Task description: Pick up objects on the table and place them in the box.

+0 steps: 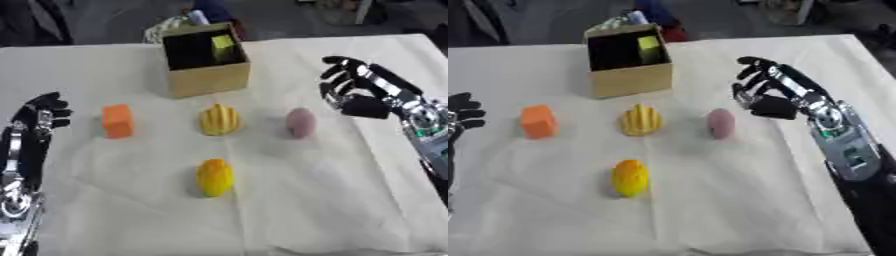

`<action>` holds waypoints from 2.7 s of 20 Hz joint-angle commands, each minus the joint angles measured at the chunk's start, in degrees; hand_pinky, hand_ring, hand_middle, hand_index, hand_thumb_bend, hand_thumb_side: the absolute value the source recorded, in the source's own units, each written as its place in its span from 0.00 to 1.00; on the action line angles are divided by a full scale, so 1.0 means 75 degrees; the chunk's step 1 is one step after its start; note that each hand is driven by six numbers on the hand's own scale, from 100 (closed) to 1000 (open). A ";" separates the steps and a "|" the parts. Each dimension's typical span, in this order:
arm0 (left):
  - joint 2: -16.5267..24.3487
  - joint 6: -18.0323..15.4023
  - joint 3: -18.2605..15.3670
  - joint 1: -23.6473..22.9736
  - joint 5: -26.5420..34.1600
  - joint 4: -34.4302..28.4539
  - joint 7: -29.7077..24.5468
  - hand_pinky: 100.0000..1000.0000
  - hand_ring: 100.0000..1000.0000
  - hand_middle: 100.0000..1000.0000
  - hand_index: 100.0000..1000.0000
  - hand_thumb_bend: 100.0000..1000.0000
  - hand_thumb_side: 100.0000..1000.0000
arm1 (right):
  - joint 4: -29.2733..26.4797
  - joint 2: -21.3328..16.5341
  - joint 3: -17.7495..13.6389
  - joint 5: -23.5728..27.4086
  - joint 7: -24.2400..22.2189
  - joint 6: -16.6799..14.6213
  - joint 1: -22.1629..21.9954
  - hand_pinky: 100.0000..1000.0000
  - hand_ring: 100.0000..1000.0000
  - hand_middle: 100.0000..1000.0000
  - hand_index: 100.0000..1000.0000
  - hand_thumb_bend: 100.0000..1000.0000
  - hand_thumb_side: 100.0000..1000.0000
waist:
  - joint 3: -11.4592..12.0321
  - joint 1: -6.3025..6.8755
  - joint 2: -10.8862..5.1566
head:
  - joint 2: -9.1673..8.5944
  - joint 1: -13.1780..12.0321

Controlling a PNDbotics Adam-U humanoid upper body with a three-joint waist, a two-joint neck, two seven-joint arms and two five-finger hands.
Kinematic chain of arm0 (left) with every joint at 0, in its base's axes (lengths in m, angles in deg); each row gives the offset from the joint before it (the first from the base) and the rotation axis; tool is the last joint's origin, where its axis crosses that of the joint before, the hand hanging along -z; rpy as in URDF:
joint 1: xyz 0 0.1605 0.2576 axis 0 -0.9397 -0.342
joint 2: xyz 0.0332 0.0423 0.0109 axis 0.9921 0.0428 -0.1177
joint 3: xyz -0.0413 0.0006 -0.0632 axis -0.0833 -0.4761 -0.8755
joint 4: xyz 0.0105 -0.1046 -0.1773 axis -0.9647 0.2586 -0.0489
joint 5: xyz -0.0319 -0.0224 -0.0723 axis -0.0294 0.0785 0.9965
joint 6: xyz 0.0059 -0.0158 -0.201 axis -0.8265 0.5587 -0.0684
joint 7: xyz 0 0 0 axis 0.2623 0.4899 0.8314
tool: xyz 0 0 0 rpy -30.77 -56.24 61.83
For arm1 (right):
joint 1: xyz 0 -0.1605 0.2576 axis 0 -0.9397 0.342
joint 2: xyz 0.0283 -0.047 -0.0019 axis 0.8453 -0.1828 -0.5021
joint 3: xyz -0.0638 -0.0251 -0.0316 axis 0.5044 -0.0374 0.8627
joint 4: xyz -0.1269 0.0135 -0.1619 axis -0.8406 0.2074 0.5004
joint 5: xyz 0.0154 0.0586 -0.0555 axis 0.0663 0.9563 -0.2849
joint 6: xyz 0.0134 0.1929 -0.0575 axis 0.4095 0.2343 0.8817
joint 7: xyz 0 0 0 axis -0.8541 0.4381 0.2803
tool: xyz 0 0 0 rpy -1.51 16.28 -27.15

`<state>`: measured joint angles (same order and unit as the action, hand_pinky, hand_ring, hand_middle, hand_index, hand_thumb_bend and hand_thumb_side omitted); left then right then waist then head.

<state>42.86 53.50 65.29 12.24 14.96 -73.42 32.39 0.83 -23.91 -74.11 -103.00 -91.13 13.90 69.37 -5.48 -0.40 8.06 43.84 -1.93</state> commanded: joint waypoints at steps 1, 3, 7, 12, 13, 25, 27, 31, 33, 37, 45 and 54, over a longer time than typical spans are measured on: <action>0.0116 -0.0018 -0.0002 0.0051 -0.0038 -0.0134 -0.0043 0.66 0.65 0.60 0.77 0.00 0.79 | 0.0745 -0.0120 0.0206 -0.0349 -0.0416 -0.0177 0.0496 0.62 0.70 0.75 0.97 0.00 0.49 | 0.0019 -0.0105 -0.0214 | 0.0037 0.0030; 0.0112 -0.0019 0.0002 0.0055 -0.0035 -0.0133 -0.0049 0.65 0.65 0.60 0.77 0.00 0.79 | 0.1261 0.0018 0.0242 -0.0585 -0.0533 -0.0304 0.0783 0.63 0.71 0.75 0.97 0.00 0.49 | 0.0037 -0.0097 -0.0214 | 0.0037 0.0039; 0.0100 -0.0022 0.0006 0.0065 -0.0031 -0.0132 -0.0059 0.66 0.65 0.60 0.77 0.00 0.79 | 0.2121 0.0278 0.0139 -0.1128 -0.0655 -0.0538 0.1208 0.64 0.72 0.76 0.96 0.00 0.48 | 0.0086 -0.0070 -0.0205 | 0.0037 0.0060; 0.0092 -0.0024 0.0005 0.0073 -0.0027 -0.0130 -0.0063 0.65 0.65 0.60 0.77 0.00 0.79 | 0.2813 0.0401 -0.0082 -0.1894 -0.0862 -0.0722 0.1450 0.67 0.73 0.76 0.95 0.00 0.47 | 0.0150 -0.0045 -0.0195 | 0.0037 0.0071; 0.0093 -0.0023 0.0002 0.0072 -0.0028 -0.0130 -0.0061 0.65 0.65 0.60 0.77 0.00 0.79 | 0.2875 0.0398 -0.0124 -0.2037 -0.0916 -0.0759 0.1459 0.67 0.73 0.76 0.95 0.00 0.50 | 0.0156 -0.0042 -0.0193 | 0.0037 0.0066; 0.0124 -0.0019 -0.0025 0.0043 -0.0041 -0.0127 -0.0047 0.65 0.65 0.60 0.77 0.00 0.79 | 0.2169 -0.0355 -0.0082 -0.1287 -0.2252 -0.1108 0.1276 0.67 0.72 0.75 0.93 0.00 0.65 | 0.0116 -0.0086 -0.0181 | 0.0037 0.0007; 0.0130 -0.0019 -0.0030 0.0036 -0.0044 -0.0128 -0.0044 0.65 0.65 0.60 0.77 0.00 0.80 | 0.1953 -0.0519 -0.0045 -0.1080 -0.2415 -0.1086 0.1207 0.67 0.72 0.75 0.93 0.00 0.66 | 0.0105 -0.0097 -0.0180 | 0.0037 -0.0006; 0.0139 -0.0019 -0.0035 0.0031 -0.0049 -0.0127 -0.0042 0.65 0.65 0.60 0.77 0.00 0.79 | 0.1528 -0.0765 -0.0051 -0.0700 -0.2501 -0.0986 0.1054 0.67 0.72 0.75 0.93 0.00 0.65 | 0.0085 -0.0111 -0.0183 | 0.0037 -0.0023; 0.0146 -0.0019 -0.0038 0.0030 -0.0051 -0.0129 -0.0039 0.65 0.65 0.60 0.77 0.00 0.79 | 0.1363 -0.0847 -0.0016 -0.0564 -0.2543 -0.0949 0.1008 0.67 0.72 0.75 0.93 0.00 0.66 | 0.0085 -0.0116 -0.0186 | 0.0037 -0.0022; 0.0148 -0.0019 -0.0035 0.0023 -0.0052 -0.0128 -0.0043 0.65 0.65 0.60 0.77 0.00 0.80 | 0.1241 -0.0887 0.0122 -0.0487 -0.2732 -0.0920 0.0973 0.68 0.72 0.75 0.93 0.00 0.65 | 0.0089 -0.0127 -0.0188 | 0.0037 -0.0007; 0.0148 -0.0021 -0.0031 0.0026 -0.0054 -0.0124 -0.0052 0.65 0.65 0.60 0.77 0.00 0.80 | 0.1363 -0.0683 0.0396 -0.0764 -0.2969 -0.1100 0.1011 0.68 0.73 0.75 0.93 0.00 0.53 | 0.0123 -0.0136 -0.0185 | 0.0037 0.0010; 0.0143 -0.0022 -0.0028 0.0051 -0.0054 -0.0121 -0.0059 0.65 0.65 0.60 0.77 0.00 0.79 | 0.1551 -0.0407 0.0584 -0.1673 -0.2911 -0.1468 0.1168 0.70 0.72 0.73 0.90 0.00 0.33 | 0.0166 -0.0105 -0.0164 | 0.0037 0.0036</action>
<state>42.90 53.44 65.29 12.18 14.93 -73.40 32.07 12.57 -26.30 -69.45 -114.45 -113.21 3.33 76.79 -4.26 -0.49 8.06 43.85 -1.84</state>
